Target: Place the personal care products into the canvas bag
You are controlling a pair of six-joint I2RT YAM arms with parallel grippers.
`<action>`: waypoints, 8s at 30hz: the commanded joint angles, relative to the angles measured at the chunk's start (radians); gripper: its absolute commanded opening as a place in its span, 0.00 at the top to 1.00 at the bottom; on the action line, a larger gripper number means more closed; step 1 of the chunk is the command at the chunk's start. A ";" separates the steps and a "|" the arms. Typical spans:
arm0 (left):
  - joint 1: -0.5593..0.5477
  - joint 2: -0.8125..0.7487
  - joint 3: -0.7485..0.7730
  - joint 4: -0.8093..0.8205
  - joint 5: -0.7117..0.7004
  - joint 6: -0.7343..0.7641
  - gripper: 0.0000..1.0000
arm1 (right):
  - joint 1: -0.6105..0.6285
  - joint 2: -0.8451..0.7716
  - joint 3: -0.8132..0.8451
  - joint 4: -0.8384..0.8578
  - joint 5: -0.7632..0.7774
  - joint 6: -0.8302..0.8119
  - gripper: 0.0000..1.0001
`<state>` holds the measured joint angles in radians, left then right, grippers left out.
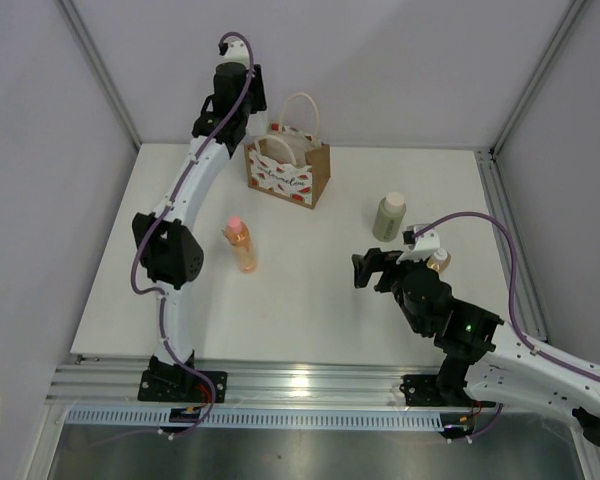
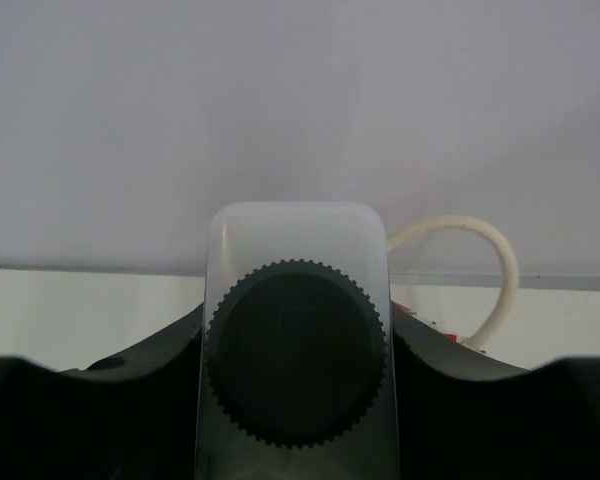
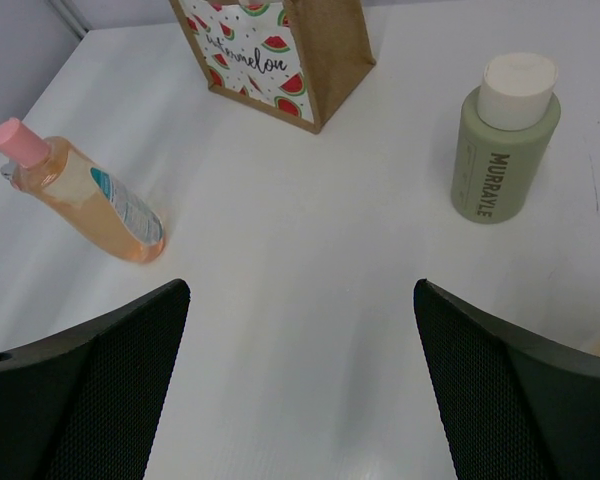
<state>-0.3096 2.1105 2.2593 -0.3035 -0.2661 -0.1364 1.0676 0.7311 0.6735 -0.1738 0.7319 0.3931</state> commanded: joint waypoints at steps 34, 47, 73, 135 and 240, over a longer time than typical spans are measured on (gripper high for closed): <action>-0.013 -0.087 -0.251 0.389 0.318 0.087 1.00 | 0.002 0.056 0.037 0.013 -0.011 0.004 0.03; -0.011 -0.126 -0.252 0.387 0.306 0.075 1.00 | 0.002 0.051 0.041 0.005 -0.023 0.006 0.03; 0.026 0.134 -0.072 0.236 0.091 0.193 0.99 | 0.002 0.070 0.046 0.005 -0.032 0.007 0.03; -0.221 -1.004 -1.232 -0.079 -0.306 -0.334 0.07 | 0.002 0.117 0.055 0.010 -0.025 -0.014 0.03; -0.341 -0.620 -0.876 0.242 -0.099 0.072 1.00 | 0.002 0.116 0.063 0.002 -0.023 -0.025 0.03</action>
<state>-0.6456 1.5059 1.2331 -0.2703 -0.3573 -0.1299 1.0676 0.8635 0.6926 -0.1898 0.7013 0.3653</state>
